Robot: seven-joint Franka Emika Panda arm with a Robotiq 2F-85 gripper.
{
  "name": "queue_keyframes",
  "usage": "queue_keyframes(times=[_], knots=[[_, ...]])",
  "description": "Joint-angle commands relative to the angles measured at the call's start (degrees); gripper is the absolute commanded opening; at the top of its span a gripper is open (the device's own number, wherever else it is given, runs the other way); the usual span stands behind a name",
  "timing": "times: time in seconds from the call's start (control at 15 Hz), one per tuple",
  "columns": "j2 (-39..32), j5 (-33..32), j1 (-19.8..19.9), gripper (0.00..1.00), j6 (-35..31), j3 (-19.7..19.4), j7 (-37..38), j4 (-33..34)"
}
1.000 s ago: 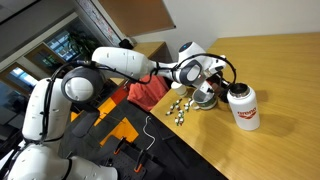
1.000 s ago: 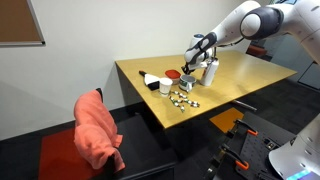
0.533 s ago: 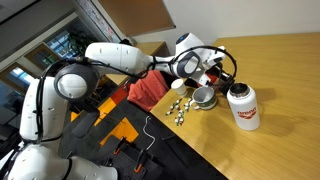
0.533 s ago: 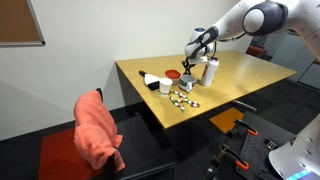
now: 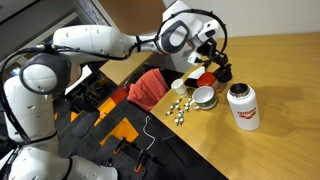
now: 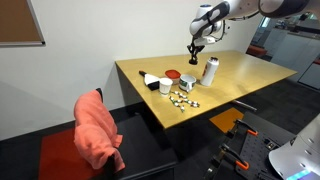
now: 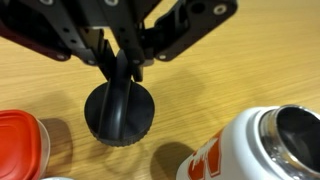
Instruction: Put the lid on the white flask
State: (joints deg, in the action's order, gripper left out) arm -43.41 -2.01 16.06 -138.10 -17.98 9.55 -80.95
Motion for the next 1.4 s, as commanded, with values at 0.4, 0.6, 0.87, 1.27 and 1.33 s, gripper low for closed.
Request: queue_keyframes(times=[0.4,0.6,0.87,1.27,1.33], knots=[[15.11,-3.68,-0.49,0.05,0.32,-3.37,4.92,-11.73],[16.02,-2.73,1.46,0.05,0.18,-4.14,5.81,-12.23],[15.14,-1.26,4.35,0.05,-0.03,-4.68,7.46,-11.55],[13.99,-0.13,6.21,0.05,0.45,-4.41,8.21,-11.7],[13.86,-0.01,6.26,0.05,0.57,-4.31,8.16,-11.79]])
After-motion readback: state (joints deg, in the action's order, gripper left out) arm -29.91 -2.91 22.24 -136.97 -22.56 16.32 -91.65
